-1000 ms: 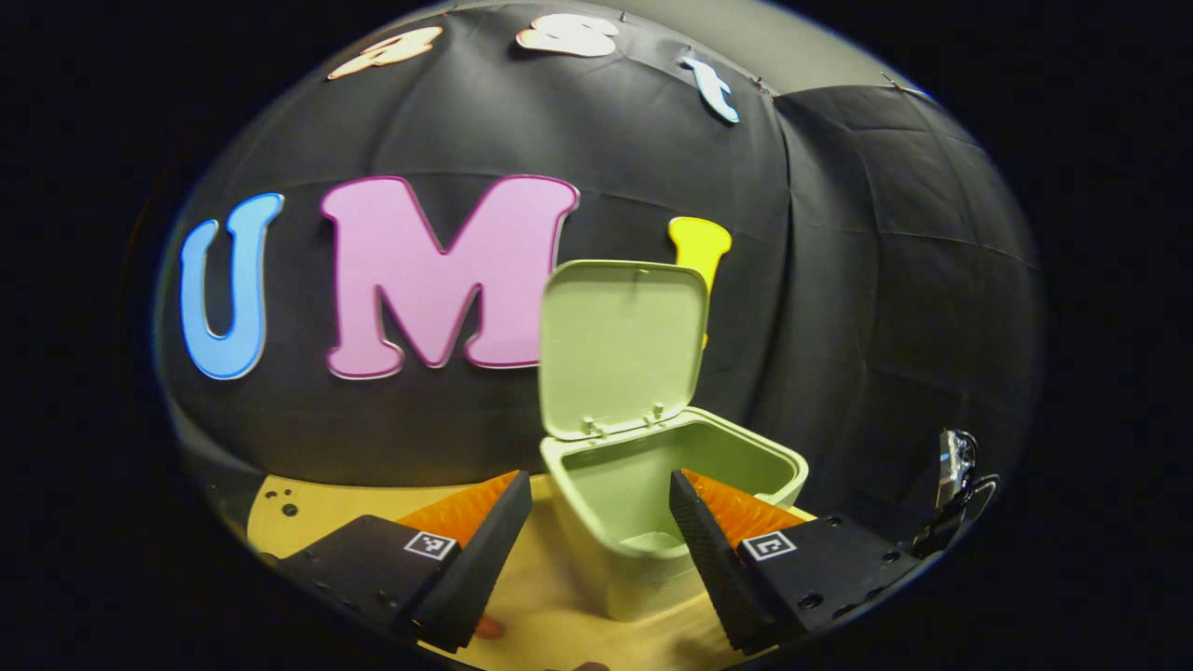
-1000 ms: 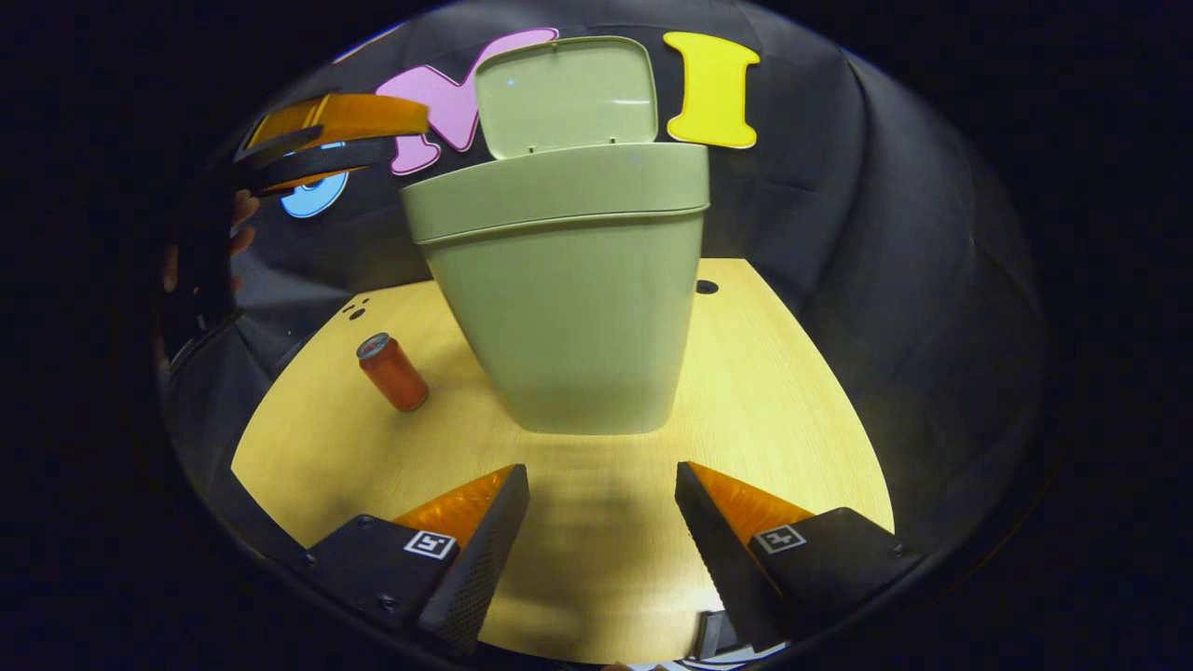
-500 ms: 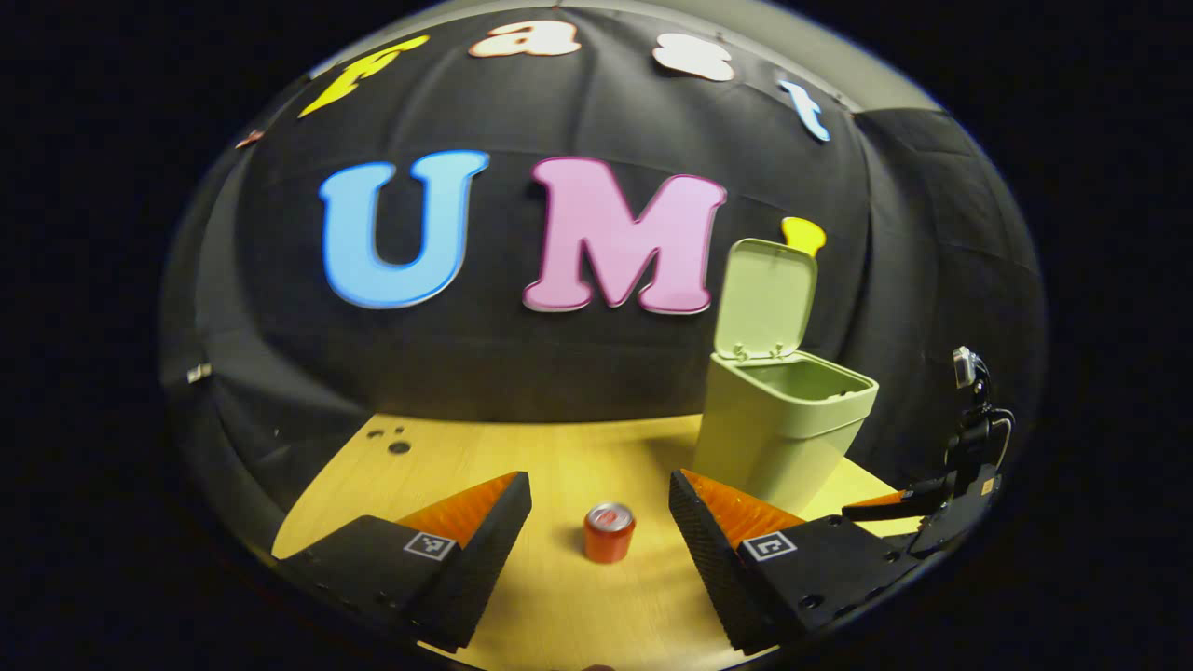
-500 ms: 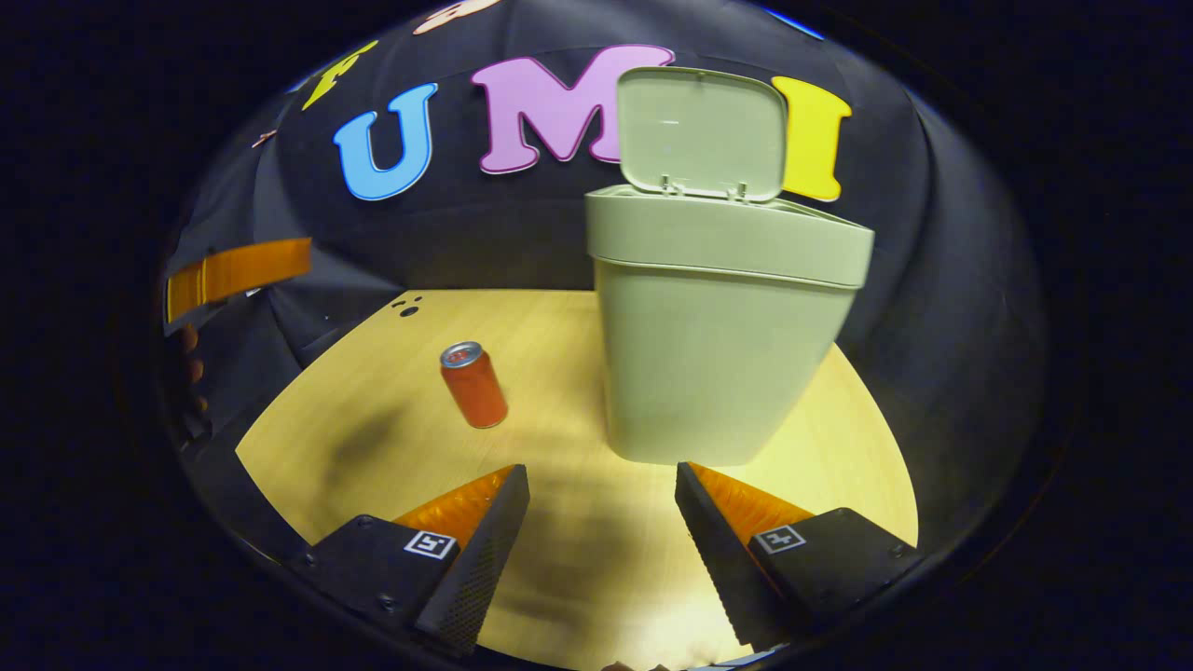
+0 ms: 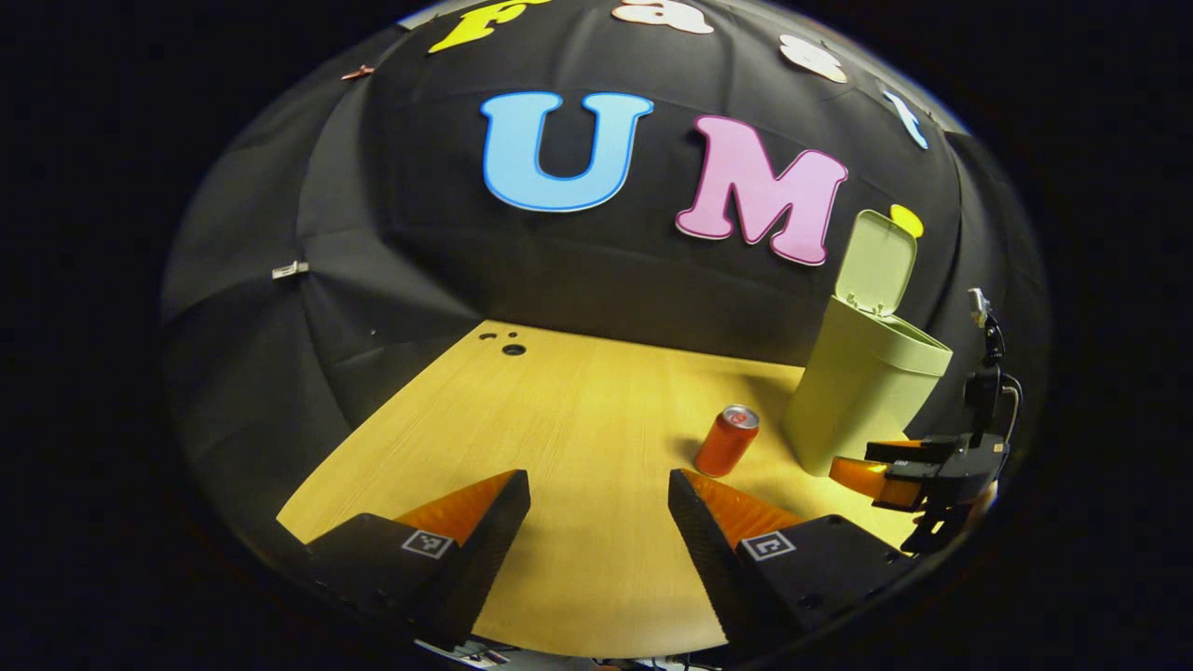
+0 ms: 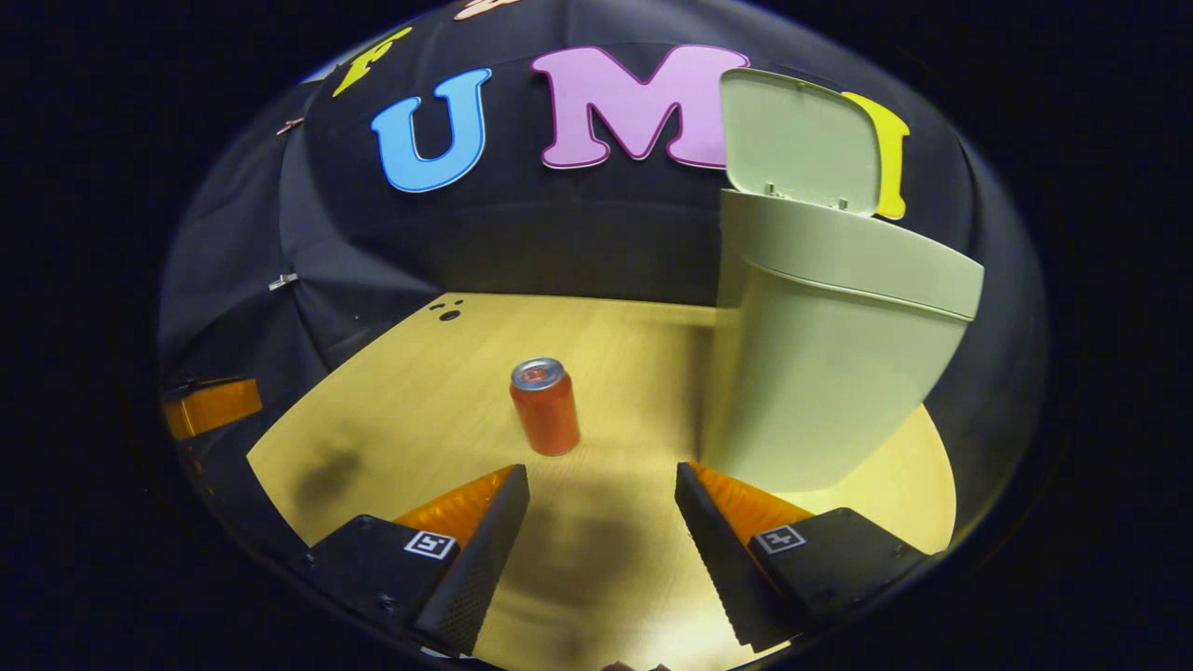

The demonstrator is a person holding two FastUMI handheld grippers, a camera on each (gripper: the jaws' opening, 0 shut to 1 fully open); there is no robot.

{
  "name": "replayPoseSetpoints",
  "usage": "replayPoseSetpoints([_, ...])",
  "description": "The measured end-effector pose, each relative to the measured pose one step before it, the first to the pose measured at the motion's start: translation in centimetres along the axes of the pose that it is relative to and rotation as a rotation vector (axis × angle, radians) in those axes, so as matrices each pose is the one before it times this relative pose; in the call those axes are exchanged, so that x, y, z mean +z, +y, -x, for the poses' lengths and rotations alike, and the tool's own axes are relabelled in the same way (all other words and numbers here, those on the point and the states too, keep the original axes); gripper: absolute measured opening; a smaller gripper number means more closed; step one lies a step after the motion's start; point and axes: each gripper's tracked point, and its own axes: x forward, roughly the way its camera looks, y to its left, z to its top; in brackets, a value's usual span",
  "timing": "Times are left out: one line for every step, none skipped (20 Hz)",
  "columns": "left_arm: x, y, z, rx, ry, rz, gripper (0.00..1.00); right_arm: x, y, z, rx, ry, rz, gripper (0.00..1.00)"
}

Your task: Press the lid of the desktop garbage bin to open it, pick up the crumpled paper on the desktop and throw it into the bin, then pick up the pop can on the desktop and drop it into the bin, and finally close the garbage bin lid.

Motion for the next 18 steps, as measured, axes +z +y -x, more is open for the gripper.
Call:
replayPoseSetpoints([-0.584, 0.543, 0.167, 0.00878, 0.00904, 0.00624, 0.96, 0.103, 0.458, -0.727, 0.00594, 0.00112, 0.01373, 0.99])
replayPoseSetpoints([-0.479, 0.426, -0.119, 0.00913, 0.01088, 0.00443, 0.96, 0.107, 0.455, -0.744, 0.0074, -0.00072, 0.01508, 0.99])
replayPoseSetpoints([-0.404, 0.273, -0.231, 0.00389, 0.00661, 0.00249, 0.96, 0.063, 0.255, -0.636, 0.00392, 0.00193, 0.00734, 0.99])
replayPoseSetpoints([-0.426, 0.208, -0.094, 0.00393, 0.00934, 0.00106, 0.96, 0.157, 0.459, -0.605, 0.00862, 0.00008, 0.00558, 0.99])
replayPoseSetpoints([-0.421, 0.196, -0.057, 0.00397, 0.00844, -0.0003, 0.96, 0.153, 0.4, -0.764, 0.0084, -0.00502, 0.00855, 0.99])
replayPoseSetpoints([-0.256, 0.164, -0.098, 0.00484, 0.0047, -0.00057, 0.96, 0.105, 0.224, -0.839, 0.0037, -0.00132, 0.01002, 0.99])
replayPoseSetpoints([-0.338, 0.086, -0.148, 0.00276, 0.00343, 0.00095, 0.96, -0.157, 0.413, -0.829, 0.0081, 0.00548, 0.00634, 0.99])
replayPoseSetpoints([-0.234, 0.066, -0.137, 0.00117, 0.00306, 0.00323, 0.96, -0.193, 0.299, -0.89, 0.00564, 0.00547, -0.00037, 0.99])
replayPoseSetpoints([-0.32, 0.034, -0.015, 0.00093, 0.00218, 0.00455, 0.96, -0.194, 0.243, -1.007, 0.00484, 0.00588, -0.00724, 0.99])
replayPoseSetpoints([-0.254, 0.024, -0.235, 0.00288, 0.00412, 0.00505, 0.96, -0.051, 0.16, -0.873, 0.00398, 0.00349, -0.00732, 0.99])
replayPoseSetpoints([-0.297, 0.026, -0.177, 0.00083, 0.00581, 0.00496, 0.96, -0.045, 0.125, -1.004, 0.00092, 0.00125, -0.00663, 0.99])
replayPoseSetpoints([-0.511, 0.063, 0.024, 0.00392, 0.0077, 0.00335, 0.96, -0.073, 0.073, -0.69, 0.00021, 0.0004, -0.00405, 0.99])
replayPoseSetpoints([-0.32, 0.217, -0.09, 0.00568, 0.0079, 0.00136, 0.96, -0.084, 0.049, -0.742, 0.00135, 0.0023, -0.005, 0.99])
replayPoseSetpoints([-0.241, 0.209, -0.491, 0.00407, 0.00347, 0.00165, 0.96, -0.31, 0.278, -0.69, 0.00459, 0.00556, -0.00835, 0.99])
replayPoseSetpoints([-0.167, 0.124, -0.289, 0.00336, 0.00384, 0.00294, 0.96, -0.226, 0.276, -0.848, 0.00718, 0.00859, -0.00397, 0.99])
replayPoseSetpoints([-0.249, 0.026, -0.117, 0.00309, 0.00554, 0.00485, 0.96, -0.149, 0.085, -0.73, -0.00268, 0.0038, 0.00557, 1.0])
replayPoseSetpoints([-0.171, 0.03, -0.184, 0.00334, 0.00588, 0.00751, 0.96, -0.036, -0.098, -0.533, -0.009, 0.0015, 0.00837, 0.99])
replayPoseSetpoints([-0.226, 0.06, -0.173, 0.00187, 0.00297, 0.00879, 0.96, -0.006, -0.053, -0.678, -0.00255, 0.0014, 0.00079, 0.99])
